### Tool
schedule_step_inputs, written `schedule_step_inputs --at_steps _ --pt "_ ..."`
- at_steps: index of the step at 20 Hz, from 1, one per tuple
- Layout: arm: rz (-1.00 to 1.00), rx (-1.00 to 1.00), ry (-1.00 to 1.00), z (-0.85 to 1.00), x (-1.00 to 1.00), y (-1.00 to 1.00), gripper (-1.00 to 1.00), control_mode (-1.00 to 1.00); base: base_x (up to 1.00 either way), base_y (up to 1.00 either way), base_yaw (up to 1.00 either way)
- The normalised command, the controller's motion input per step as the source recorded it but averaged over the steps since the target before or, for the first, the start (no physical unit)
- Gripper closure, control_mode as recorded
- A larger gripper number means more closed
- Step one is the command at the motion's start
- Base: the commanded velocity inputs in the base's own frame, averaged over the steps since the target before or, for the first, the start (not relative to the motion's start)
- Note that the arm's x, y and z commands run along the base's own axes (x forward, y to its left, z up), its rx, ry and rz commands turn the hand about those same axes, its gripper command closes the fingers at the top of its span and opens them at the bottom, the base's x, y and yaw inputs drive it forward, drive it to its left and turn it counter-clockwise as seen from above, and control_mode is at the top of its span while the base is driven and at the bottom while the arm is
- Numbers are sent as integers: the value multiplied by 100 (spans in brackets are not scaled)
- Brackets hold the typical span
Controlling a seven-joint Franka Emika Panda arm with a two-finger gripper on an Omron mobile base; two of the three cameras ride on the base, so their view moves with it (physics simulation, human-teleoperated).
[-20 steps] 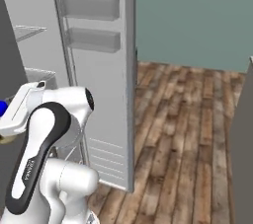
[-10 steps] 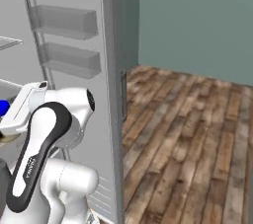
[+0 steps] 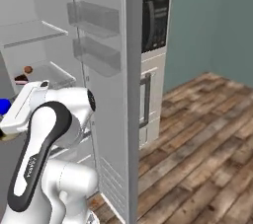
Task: Place the mayonnaise and mayonnaise from the counter to the top shelf of the fridge. If the existing items in the fridge are on the top shelf, move them to other shelves.
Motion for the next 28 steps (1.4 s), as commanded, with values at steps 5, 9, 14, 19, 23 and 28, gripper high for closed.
schedule_step_inputs --at_steps 5,9,14,19,23,28 --pt "0 0 0 0 0 0 100 100 1 -32 71" --pt "0 0 0 0 0 0 100 100 9 -30 67" --pt "0 0 0 0 0 0 100 100 23 -3 16" --pt "0 0 0 0 0 0 100 100 73 -9 4" --pt "0 0 0 0 0 0 100 100 64 -27 1" --pt "0 0 0 0 0 0 100 100 10 -22 -14"
